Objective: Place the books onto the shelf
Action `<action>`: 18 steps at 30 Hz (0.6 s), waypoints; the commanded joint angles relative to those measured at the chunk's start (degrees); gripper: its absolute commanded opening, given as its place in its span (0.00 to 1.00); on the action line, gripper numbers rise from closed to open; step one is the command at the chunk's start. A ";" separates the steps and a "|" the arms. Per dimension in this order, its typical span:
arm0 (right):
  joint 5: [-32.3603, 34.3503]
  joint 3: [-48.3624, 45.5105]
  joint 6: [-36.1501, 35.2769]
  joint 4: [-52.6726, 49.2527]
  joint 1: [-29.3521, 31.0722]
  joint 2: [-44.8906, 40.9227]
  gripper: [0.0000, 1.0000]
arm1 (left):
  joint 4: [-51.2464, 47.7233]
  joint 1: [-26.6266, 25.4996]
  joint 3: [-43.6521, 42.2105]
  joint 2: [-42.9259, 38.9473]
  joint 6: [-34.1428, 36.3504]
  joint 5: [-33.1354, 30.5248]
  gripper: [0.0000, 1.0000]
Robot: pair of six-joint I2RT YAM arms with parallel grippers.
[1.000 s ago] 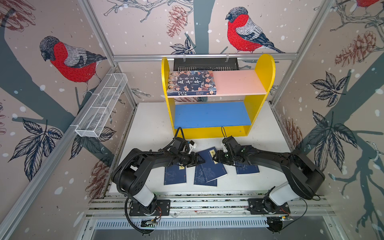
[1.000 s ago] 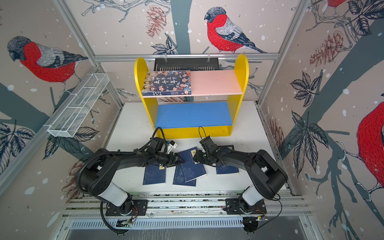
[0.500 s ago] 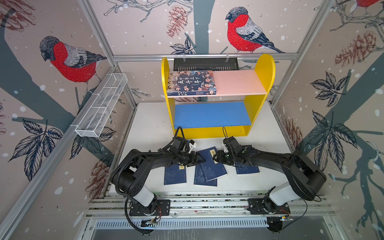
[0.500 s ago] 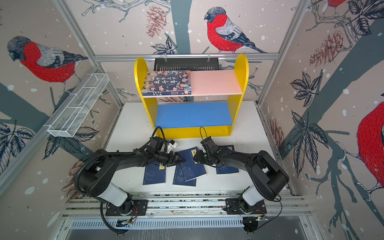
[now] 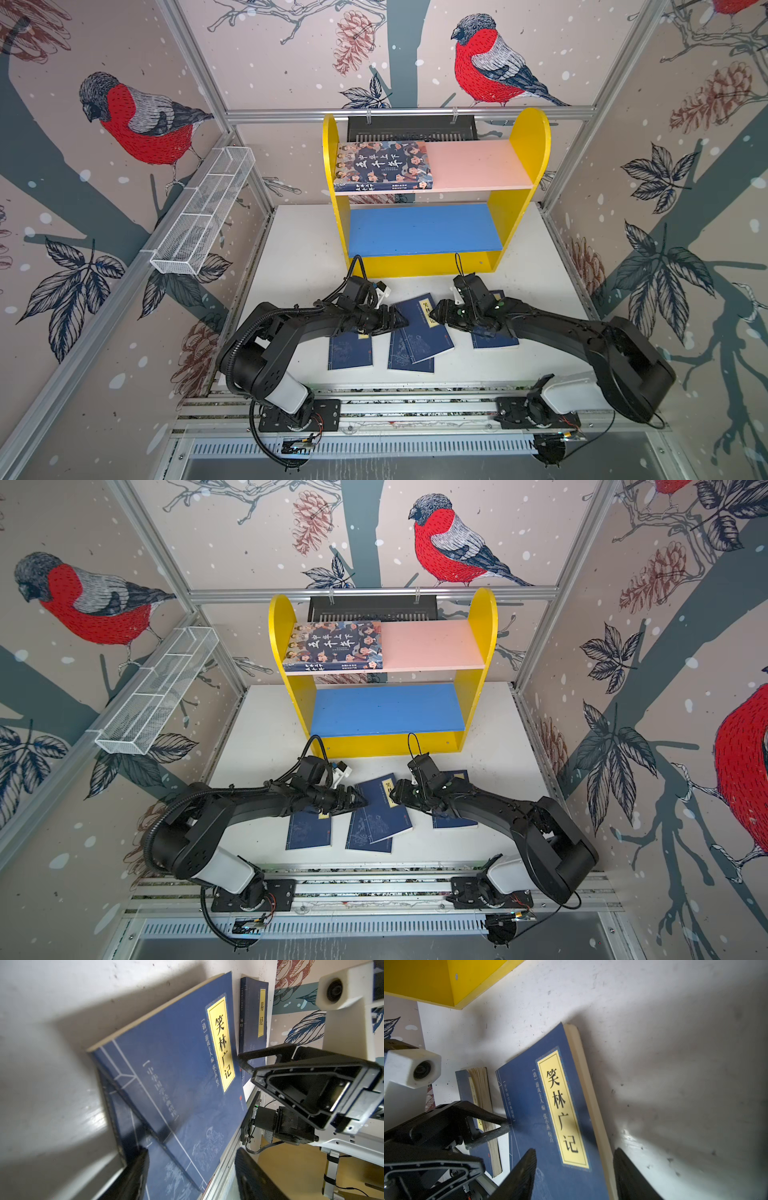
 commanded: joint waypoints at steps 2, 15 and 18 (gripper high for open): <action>-0.24 -0.39 -0.51 -0.74 0.20 -1.21 0.61 | -0.45 -0.15 -0.39 -0.33 0.36 -1.70 0.67; 0.12 -0.28 -0.55 0.18 1.08 1.22 0.54 | -0.57 -0.15 -0.17 2.35 0.39 -1.82 0.67; 1.21 -0.13 -0.35 -0.32 1.07 2.31 0.52 | -0.34 -0.11 0.09 3.14 0.50 -1.51 0.68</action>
